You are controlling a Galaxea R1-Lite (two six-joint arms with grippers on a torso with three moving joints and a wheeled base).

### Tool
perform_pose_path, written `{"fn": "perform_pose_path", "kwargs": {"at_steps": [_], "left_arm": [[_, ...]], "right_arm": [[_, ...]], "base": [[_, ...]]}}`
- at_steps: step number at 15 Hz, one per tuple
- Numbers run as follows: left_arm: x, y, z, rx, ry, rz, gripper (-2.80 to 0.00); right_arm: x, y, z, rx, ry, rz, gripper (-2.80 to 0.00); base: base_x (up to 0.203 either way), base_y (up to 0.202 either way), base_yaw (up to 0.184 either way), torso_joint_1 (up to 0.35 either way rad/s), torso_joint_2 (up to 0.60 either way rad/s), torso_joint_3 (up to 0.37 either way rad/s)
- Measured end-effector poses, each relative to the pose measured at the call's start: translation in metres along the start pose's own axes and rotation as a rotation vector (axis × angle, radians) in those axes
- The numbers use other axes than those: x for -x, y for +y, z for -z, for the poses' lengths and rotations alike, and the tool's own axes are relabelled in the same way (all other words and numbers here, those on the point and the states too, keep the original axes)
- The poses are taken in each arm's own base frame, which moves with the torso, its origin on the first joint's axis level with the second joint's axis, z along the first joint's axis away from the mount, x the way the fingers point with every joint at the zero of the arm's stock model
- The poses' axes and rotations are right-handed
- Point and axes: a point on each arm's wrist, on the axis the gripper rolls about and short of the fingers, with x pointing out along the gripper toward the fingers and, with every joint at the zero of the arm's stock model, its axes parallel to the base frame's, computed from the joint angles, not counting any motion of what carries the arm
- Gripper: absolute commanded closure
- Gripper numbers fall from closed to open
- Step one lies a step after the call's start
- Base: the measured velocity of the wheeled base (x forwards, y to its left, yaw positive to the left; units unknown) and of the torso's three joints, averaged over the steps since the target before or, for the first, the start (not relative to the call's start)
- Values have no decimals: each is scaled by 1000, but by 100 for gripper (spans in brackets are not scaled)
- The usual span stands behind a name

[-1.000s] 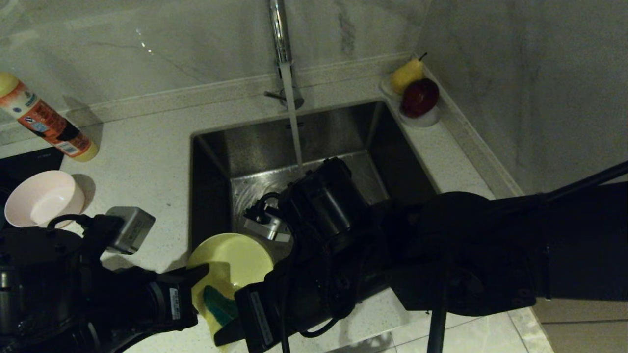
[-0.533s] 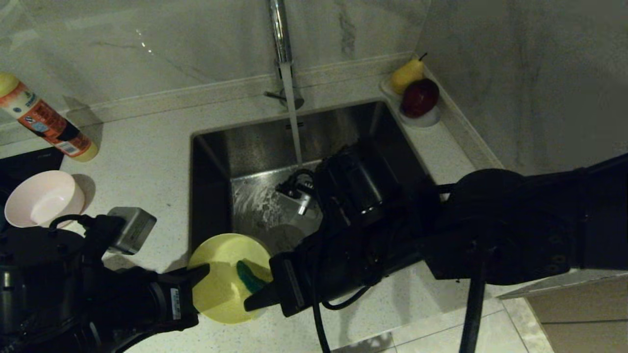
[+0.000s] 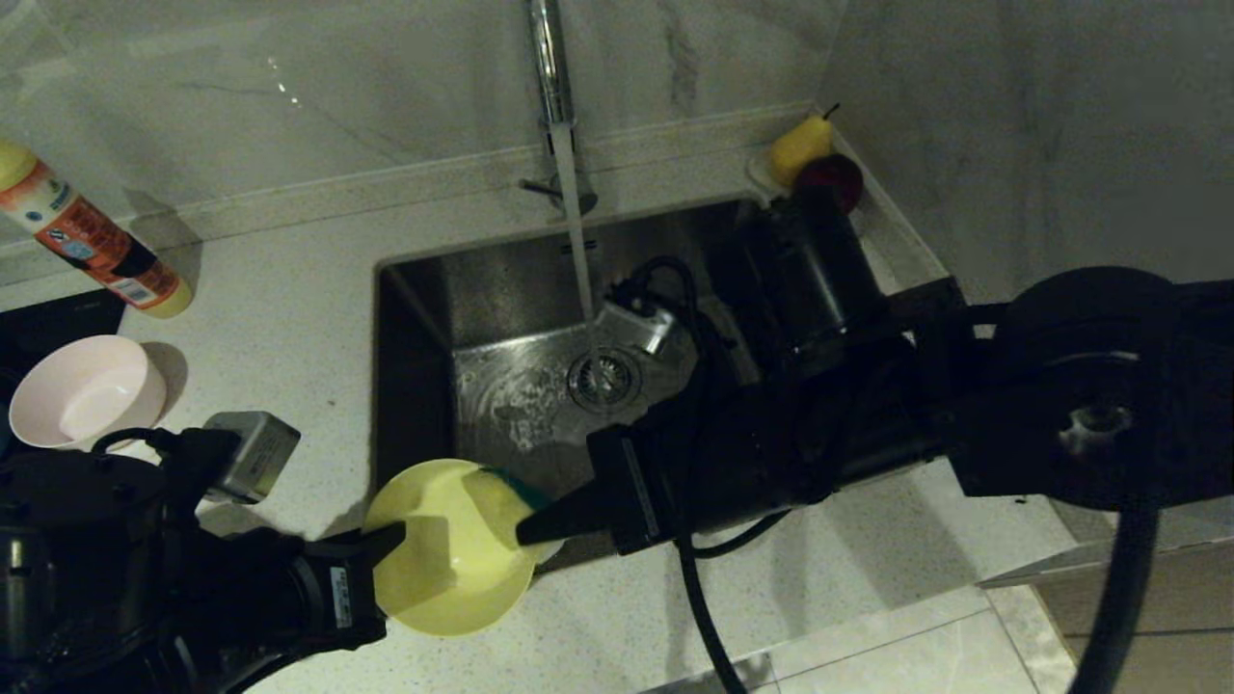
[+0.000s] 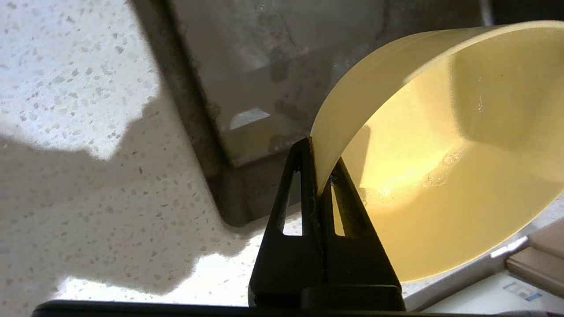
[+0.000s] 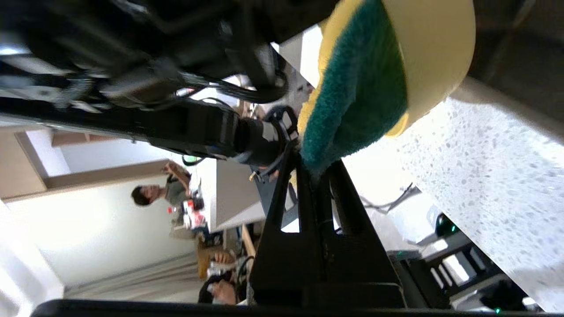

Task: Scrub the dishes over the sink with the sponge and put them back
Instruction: Wipe the bowl, then rinse the bowl

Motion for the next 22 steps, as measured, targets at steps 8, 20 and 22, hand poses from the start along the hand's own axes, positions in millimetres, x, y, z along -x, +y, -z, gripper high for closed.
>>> {"fn": "perform_pose_path", "kwargs": {"at_steps": [8,20,22], "left_arm": [[-45,-15,-27,106,40,-85,0],[-152,-53,-75,488,183,-98,0],[-160,-52,-83,529,162,-101,0]], "right_arm": [[95,46,2,88,-212,-13,0],[186,36,67,68,-370,52,0],[188,37,71,68,-370,47,0]], "base": [[0,0,0,0,0,0],[0,0,0,0,0,0],[0,0,0,0,0,0]]}}
